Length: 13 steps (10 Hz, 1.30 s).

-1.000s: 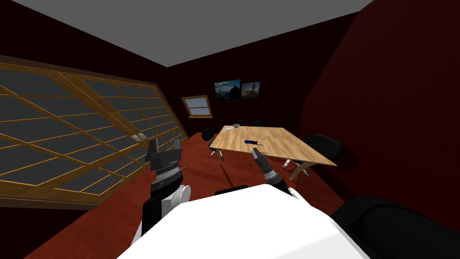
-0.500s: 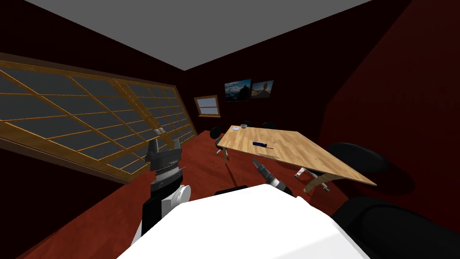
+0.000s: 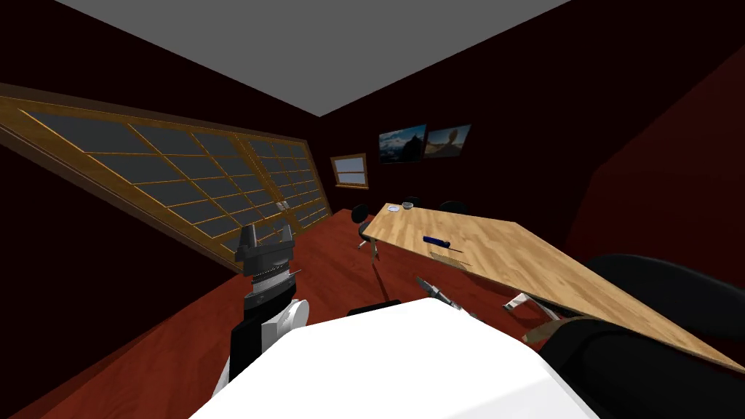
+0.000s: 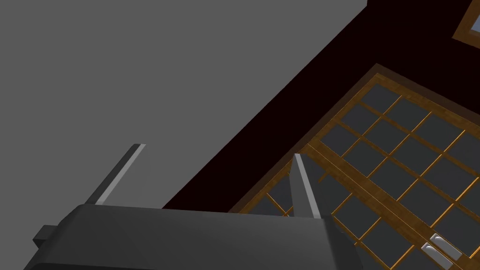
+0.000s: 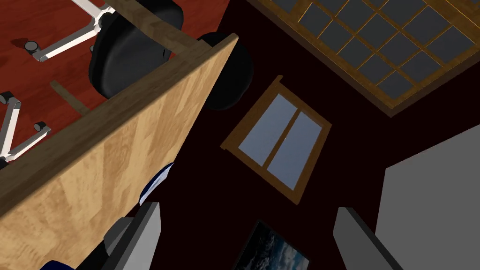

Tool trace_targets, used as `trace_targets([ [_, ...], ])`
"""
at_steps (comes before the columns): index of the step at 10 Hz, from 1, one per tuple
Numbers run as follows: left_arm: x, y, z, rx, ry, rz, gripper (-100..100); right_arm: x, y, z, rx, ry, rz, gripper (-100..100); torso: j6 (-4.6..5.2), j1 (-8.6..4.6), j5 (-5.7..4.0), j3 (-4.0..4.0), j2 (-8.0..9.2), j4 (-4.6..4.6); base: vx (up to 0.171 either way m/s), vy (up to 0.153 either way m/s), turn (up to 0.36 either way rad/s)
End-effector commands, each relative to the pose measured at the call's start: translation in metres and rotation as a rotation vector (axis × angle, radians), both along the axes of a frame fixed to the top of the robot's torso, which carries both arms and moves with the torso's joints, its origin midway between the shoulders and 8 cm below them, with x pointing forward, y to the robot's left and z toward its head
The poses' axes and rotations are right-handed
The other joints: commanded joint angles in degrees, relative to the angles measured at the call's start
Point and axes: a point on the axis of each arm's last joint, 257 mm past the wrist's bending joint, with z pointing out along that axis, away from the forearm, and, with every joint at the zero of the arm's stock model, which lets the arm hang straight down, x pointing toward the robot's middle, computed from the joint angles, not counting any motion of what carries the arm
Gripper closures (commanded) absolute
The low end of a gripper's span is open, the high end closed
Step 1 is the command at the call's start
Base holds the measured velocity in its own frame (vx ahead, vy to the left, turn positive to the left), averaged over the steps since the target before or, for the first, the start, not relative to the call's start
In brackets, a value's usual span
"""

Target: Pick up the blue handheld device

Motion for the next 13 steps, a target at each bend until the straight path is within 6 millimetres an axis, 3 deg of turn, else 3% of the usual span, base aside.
trace_targets([
  [1,0.000,0.000,0.000,0.000,0.000,0.000,0,-0.024,-0.018,-0.028,-0.089,0.081,0.033,-100,0.00,0.00,0.00,0.00,0.00,0.00,0.044,0.038,0.330],
  [2,0.000,0.000,0.000,0.000,0.000,0.000,0,-0.026,-0.020,-0.032,-0.097,0.090,0.035,-100,-0.05,0.00,0.00,0.00,-0.02,0.00,0.044,0.021,0.144],
  [3,0.000,0.000,0.000,0.000,0.000,0.000,0,-0.049,-0.037,-0.053,-0.169,0.155,0.066,-100,0.01,-0.04,-0.01,0.00,-0.01,0.00,0.050,0.023,0.258],
  [4,0.000,0.000,0.000,0.000,0.000,0.000,0,-0.052,-0.040,-0.056,-0.177,0.163,0.069,-100,-0.03,-0.04,0.00,-0.01,-0.01,0.00,0.043,0.011,0.146],
  [5,0.000,0.000,0.000,0.000,0.000,0.000,0,-0.074,-0.057,-0.072,-0.247,0.223,0.104,-100,0.00,-0.07,-0.02,0.00,-0.01,0.01,0.054,0.019,0.318],
  [7,0.000,0.000,0.000,0.000,0.000,0.000,0,-0.078,-0.061,-0.076,-0.256,0.236,0.105,-100,0.02,-0.07,-0.02,-0.02,-0.03,0.00,0.036,0.008,0.054],
  [8,0.000,0.000,0.000,0.000,0.000,0.000,0,-0.102,-0.081,-0.091,-0.331,0.298,0.148,-100,0.03,-0.07,-0.02,0.03,0.05,0.02,0.044,0.012,0.268],
  [9,0.000,0.000,0.000,0.000,0.000,0.000,0,-0.105,-0.084,-0.094,-0.334,0.306,0.145,-100,-0.03,-0.07,-0.02,0.01,0.01,0.01,0.048,0.004,0.195],
  [10,0.000,0.000,0.000,0.000,0.000,0.000,0,-0.129,-0.105,-0.106,-0.404,0.367,0.185,-100,0.01,-0.09,-0.02,0.00,-0.01,0.00,0.061,0.001,0.290],
  [11,0.000,0.000,0.000,0.000,0.000,0.000,0,-0.132,-0.108,-0.107,-0.410,0.374,0.186,-100,-0.04,-0.12,-0.02,-0.04,-0.07,0.00,0.056,-0.011,0.138],
  [12,0.000,0.000,0.000,0.000,0.000,0.000,0,-0.158,-0.133,-0.117,-0.480,0.439,0.225,-100,0.03,-0.14,-0.04,-0.03,-0.06,-0.01,0.075,-0.011,0.286],
  [13,0.000,0.000,0.000,0.000,0.000,0.000,0,-0.158,-0.133,-0.118,-0.484,0.440,0.230,-100,-0.03,-0.16,-0.03,-0.06,-0.12,-0.02,0.062,-0.023,0.134],
])
